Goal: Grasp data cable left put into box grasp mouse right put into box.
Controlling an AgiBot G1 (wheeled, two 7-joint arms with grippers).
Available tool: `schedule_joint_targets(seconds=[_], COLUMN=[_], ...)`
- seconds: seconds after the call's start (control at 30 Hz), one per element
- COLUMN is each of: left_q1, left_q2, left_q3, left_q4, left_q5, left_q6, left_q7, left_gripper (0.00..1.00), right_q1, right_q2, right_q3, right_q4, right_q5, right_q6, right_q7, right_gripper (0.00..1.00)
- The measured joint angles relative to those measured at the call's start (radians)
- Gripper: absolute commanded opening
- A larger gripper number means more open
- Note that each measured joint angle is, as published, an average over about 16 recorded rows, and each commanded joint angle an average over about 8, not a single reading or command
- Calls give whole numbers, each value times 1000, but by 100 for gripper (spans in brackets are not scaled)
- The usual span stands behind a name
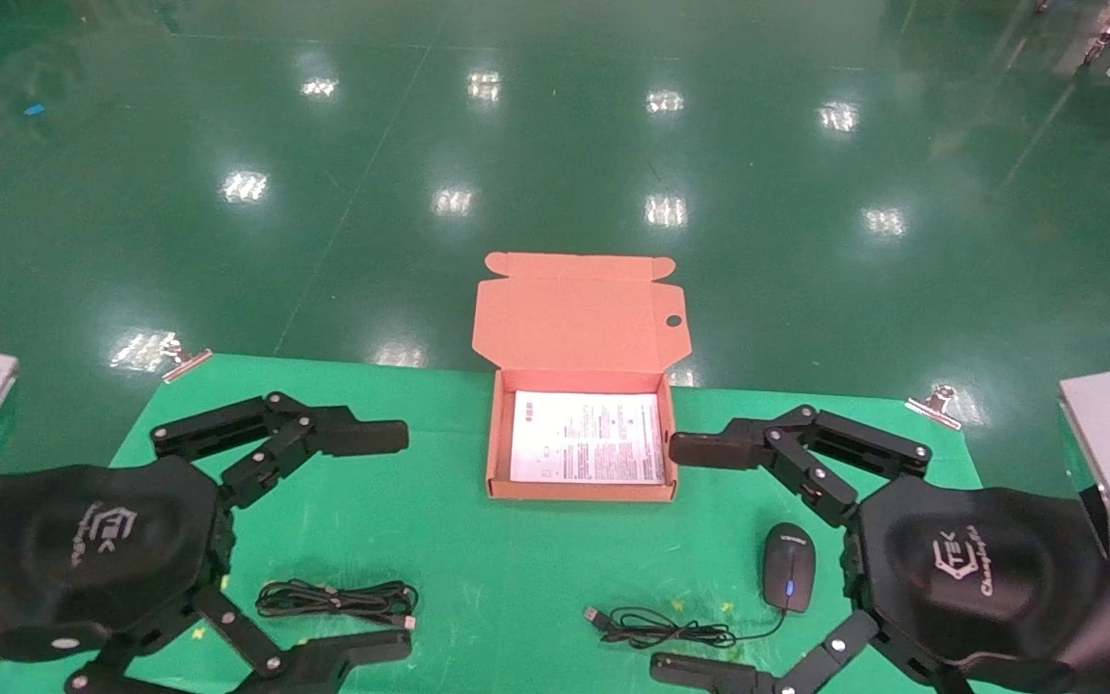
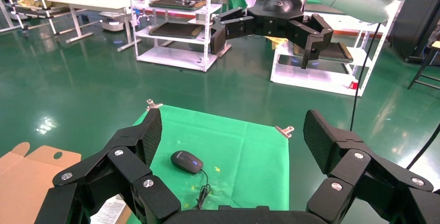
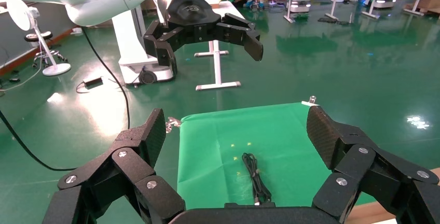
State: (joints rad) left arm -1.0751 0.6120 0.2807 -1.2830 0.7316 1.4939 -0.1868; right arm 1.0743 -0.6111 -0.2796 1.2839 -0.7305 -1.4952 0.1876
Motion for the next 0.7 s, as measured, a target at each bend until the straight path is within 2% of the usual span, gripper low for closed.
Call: schedule_joint_targets(seconds=[0.7], left_q1=[0], left_q2=[0], left_q3=[0], left_q4=[0], left_q5=[0], left_q6=[0], left_q7=[0], left_gripper=[100], right_q1=[0], right_q2=[0], right_q3=[0], right_q4=[0], right_q5=[0], right_q6=[0], right_q7=[0], right_gripper=[100])
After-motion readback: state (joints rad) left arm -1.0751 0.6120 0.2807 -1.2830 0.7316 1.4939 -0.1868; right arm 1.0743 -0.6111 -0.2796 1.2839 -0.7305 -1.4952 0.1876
